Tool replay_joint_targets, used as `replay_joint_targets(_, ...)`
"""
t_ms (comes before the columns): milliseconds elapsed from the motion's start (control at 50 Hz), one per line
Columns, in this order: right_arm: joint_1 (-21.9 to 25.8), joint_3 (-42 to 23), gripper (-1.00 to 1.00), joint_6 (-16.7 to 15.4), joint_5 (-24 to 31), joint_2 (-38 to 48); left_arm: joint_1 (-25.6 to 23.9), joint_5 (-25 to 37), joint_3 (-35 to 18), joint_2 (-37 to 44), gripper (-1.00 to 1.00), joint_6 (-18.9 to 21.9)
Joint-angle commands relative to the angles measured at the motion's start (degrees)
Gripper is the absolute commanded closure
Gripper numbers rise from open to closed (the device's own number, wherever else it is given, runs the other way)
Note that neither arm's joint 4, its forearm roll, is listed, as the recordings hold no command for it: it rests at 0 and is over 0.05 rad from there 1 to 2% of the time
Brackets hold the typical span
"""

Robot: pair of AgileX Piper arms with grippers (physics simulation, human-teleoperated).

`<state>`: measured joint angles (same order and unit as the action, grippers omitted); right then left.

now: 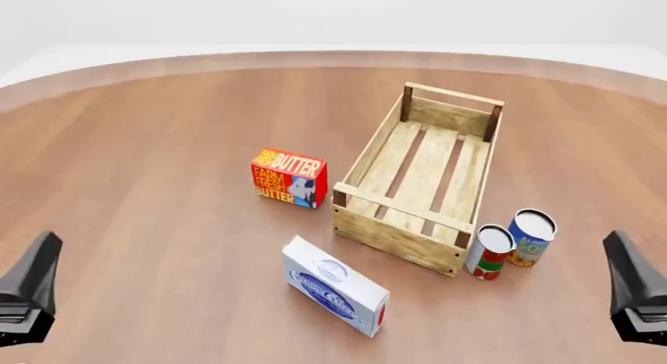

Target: Pick up the ketchup, and put it in the wooden tray.

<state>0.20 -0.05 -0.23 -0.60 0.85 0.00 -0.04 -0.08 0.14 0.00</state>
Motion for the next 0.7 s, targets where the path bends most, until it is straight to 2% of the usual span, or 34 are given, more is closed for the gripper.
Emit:
replay_joint_targets(20, 0.52, -0.06, -1.00, -0.69, -1.81, 2.64, -0.02, -0.08, -0.17, 0.28, -1.00, 0.01)
replay_joint_targets(160, 1.54, 0.00, -1.00, -2.18, -6.03, 8.62, -0.01, -0.07, -0.17, 0.29, -1.00, 0.00)
replay_joint_targets(220, 3.00, -0.07, -1.00, -5.55, -12.49, 18.08, -0.01, -0.08, -0.17, 0.28, -1.00, 0.01)
replay_joint_targets(240, 4.15, -0.14, -1.00, -5.38, -13.45, 18.88, -0.01, -0.08, -0.17, 0.28, -1.00, 0.01)
replay_joint_targets(280, 6.54, -0.27, -1.00, -2.69, -17.20, 22.84, -0.01, -0.07, -0.17, 0.28, -1.00, 0.01)
replay_joint_targets(320, 7.32, -0.28, -1.00, -2.46, -19.82, 25.90, -0.02, -0.07, -0.17, 0.29, -1.00, 0.01)
replay_joint_targets(340, 7.63, -0.75, -1.00, -5.15, -25.99, 34.90, 0.00, -0.07, -0.17, 0.28, -1.00, 0.01)
replay_joint_targets(400, 9.17, -1.82, -1.00, -6.98, -29.88, 40.56, -0.01, -0.08, -0.17, 0.29, -1.00, 0.00)
replay_joint_targets(440, 12.52, -3.85, -1.00, -7.19, -30.09, 42.24, -0.02, -0.08, -0.17, 0.27, -1.00, 0.02)
replay_joint_targets(540, 14.82, -6.37, -1.00, -7.73, -28.91, 43.75, -0.01, -0.08, -0.17, 0.28, -1.00, 0.01)
replay_joint_targets(700, 19.64, -9.57, -1.00, -7.41, -31.47, 52.00, 0.00, -0.08, -0.17, 0.28, -1.00, 0.01)
